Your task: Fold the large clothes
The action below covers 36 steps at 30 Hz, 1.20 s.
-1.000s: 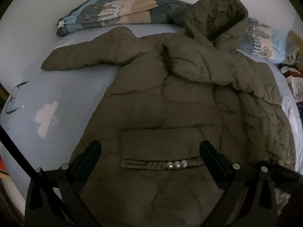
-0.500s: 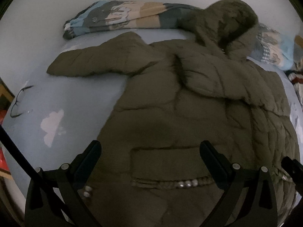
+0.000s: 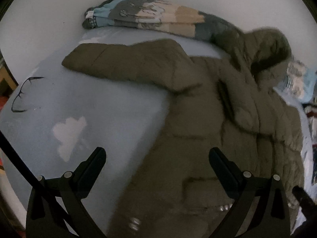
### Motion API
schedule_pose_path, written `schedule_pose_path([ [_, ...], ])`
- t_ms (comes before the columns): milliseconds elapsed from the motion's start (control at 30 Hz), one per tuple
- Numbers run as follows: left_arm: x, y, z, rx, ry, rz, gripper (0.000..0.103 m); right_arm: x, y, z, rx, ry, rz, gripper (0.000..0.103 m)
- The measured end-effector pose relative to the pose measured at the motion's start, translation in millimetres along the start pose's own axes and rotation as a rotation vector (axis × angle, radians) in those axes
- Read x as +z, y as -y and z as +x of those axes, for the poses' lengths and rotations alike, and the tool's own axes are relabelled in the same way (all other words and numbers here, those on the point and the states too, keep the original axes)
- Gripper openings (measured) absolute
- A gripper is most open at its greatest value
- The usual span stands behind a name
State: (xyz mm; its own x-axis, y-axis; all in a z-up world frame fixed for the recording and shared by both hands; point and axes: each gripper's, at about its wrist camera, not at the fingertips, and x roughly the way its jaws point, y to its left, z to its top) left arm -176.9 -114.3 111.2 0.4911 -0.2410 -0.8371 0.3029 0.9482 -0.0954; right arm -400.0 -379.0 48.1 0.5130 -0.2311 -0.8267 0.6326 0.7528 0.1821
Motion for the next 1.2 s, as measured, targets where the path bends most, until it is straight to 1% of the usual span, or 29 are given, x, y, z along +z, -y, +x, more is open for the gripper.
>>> schedule_pose_path([
  [67, 18.4, -24.1, 0.8, -0.009, 0.004, -0.041, 0.103, 2.6, -1.3, -0.4, 0.004, 0.005, 0.002, 0.086],
  [133, 35.9, -47.8, 5.8, -0.03, -0.014, -0.095, 0.103, 4.7, -3.0, -0.8, 0.016, 0.004, 0.004, 0.086],
  [167, 48.6, -65.8, 9.6, -0.034, -0.021, -0.139, 0.103, 5.3, -3.9, -1.0, 0.021, 0.003, 0.004, 0.086],
  [267, 76.0, -106.3, 19.0, -0.039, -0.026, -0.207, 0.103, 5.5, -7.4, 0.0, 0.028, -0.003, -0.01, 0.086],
  [367, 99.2, -151.2, 29.7, -0.04, -0.013, -0.287, 0.102, 3.6, -8.6, 0.8, 0.038, -0.015, -0.018, 0.086],
  [400, 105.5, -165.0, 33.1, -0.04, -0.005, -0.312, 0.099, 2.9, -8.3, 1.0, 0.039, -0.019, -0.019, 0.086],
  [467, 119.3, -196.0, 44.1, -0.052, 0.001, -0.372, 0.086, 1.7, -8.3, 0.9, 0.039, -0.022, -0.02, 0.086],
  [500, 124.0, -208.1, 49.2, -0.057, 0.0, -0.401, 0.083, 1.5, -8.3, 0.6, 0.04, -0.023, -0.02, 0.086],
  [533, 128.7, -220.8, 54.6, -0.072, 0.0, -0.436, 0.075, 1.2, -8.1, 0.7, 0.04, -0.023, -0.018, 0.086],
  [567, 133.5, -237.5, 63.0, -0.1, 0.003, -0.492, 0.071, 1.1, -8.0, 0.8, 0.041, -0.024, -0.017, 0.086],
  [633, 139.2, -255.7, 78.3, -0.134, -0.001, -0.557, 0.07, 0.2, -9.0, 2.1, 0.048, -0.03, -0.013, 0.086],
  [700, 140.8, -268.4, 93.6, -0.155, 0.003, -0.6, 0.067, -1.0, -11.0, 5.4, 0.054, -0.042, -0.009, 0.086],
  [733, 140.8, -274.1, 101.5, -0.156, 0.003, -0.614, 0.061, -1.6, -11.8, 7.1, 0.059, -0.047, -0.008, 0.086],
  [767, 141.3, -281.6, 112.0, -0.161, 0.007, -0.639, 0.057, -2.0, -13.2, 8.8, 0.062, -0.052, -0.008, 0.086],
  [800, 140.0, -285.5, 117.9, -0.174, 0.008, -0.659, 0.056, -2.3, -15.6, 10.7, 0.06, -0.056, -0.014, 0.086],
  [867, 140.8, -295.2, 133.6, -0.205, 0.006, -0.711, 0.051, -2.2, -18.2, 12.7, 0.054, -0.055, -0.021, 0.086],
  [933, 143.7, -305.3, 145.9, -0.232, 0.026, -0.752, 0.051, -2.6, -20.5, 14.7, 0.048, -0.052, -0.028, 0.086],
  [1067, 151.2, -313.3, 164.2, -0.256, 0.057, -0.77, 0.051, -3.6, -20.5, 17.8, 0.043, -0.052, -0.034, 0.086],
  [1200, 154.5, -316.2, 179.6, -0.276, 0.101, -0.811, 0.051, -3.7, -19.9, 22.5, 0.026, -0.055, -0.034, 0.086],
])
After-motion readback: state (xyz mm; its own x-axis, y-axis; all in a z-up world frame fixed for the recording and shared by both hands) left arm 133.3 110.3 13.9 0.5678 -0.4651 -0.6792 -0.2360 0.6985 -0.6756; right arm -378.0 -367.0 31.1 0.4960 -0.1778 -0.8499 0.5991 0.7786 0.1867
